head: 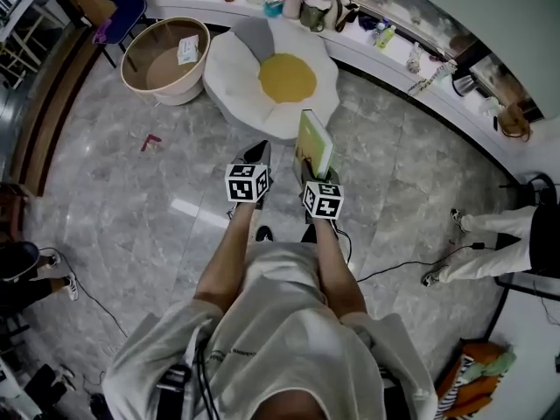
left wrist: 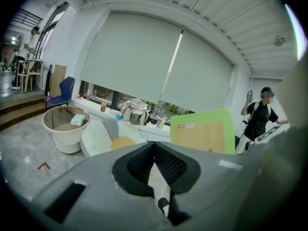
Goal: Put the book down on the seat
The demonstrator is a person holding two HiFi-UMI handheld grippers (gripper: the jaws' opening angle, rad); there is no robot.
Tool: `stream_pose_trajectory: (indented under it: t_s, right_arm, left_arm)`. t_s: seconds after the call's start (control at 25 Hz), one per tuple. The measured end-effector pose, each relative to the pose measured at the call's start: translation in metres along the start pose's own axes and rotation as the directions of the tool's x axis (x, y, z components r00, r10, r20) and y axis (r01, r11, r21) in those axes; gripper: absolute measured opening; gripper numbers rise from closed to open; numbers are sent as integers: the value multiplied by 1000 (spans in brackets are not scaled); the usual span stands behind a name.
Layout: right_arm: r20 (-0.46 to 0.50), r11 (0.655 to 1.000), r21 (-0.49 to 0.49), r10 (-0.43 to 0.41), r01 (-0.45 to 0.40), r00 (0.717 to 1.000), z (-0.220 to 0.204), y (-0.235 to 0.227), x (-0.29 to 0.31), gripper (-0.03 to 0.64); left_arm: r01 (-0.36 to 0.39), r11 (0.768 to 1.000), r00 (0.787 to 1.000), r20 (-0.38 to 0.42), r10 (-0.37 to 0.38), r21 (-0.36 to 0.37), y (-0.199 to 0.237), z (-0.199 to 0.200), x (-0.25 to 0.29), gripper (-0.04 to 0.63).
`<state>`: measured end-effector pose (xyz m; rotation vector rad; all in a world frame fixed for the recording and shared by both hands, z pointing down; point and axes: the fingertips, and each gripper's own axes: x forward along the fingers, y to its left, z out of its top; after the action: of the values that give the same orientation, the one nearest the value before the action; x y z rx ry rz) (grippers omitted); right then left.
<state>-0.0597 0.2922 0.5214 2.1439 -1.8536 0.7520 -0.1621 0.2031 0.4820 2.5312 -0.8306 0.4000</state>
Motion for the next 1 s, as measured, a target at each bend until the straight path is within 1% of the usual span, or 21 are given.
stream_pose_trajectory:
  t_s: [0.2, 0.32, 0.44, 0.6, 0.68, 0.84, 1.0]
  right_arm:
    - [-8, 996, -37, 80, -81, 997, 25, -7, 33, 129]
    - [-28, 985, -102, 136, -138, 990, 40, -18, 55, 129]
    - [-50, 975, -148, 162, -167, 986, 57, -43, 74, 129]
    - [-66, 968, -156, 189, -198, 980, 87, -85, 94, 129]
    - [-79, 961, -165, 211, -221, 974, 95, -99, 103, 129]
    - [-115, 937, -204, 266, -285, 957, 108, -116, 127, 130]
    - [-132, 920, -211, 309, -331, 942, 125, -136, 143, 130]
  left_arm:
    - [-63, 998, 998, 19, 63, -24, 14, 19, 27, 8]
    - [-85, 996, 996, 34, 86, -32, 12, 28, 53, 8]
    - [-112, 992, 993, 39, 114, -54, 3, 38, 83, 8]
    - [-145, 987, 987, 57, 149, -67, -16, 59, 119, 8]
    - [-168, 982, 983, 63, 174, -83, -19, 66, 133, 8]
    - [-225, 969, 971, 62, 232, -104, -18, 72, 159, 8]
    - [-272, 953, 957, 68, 283, -134, -23, 81, 179, 8]
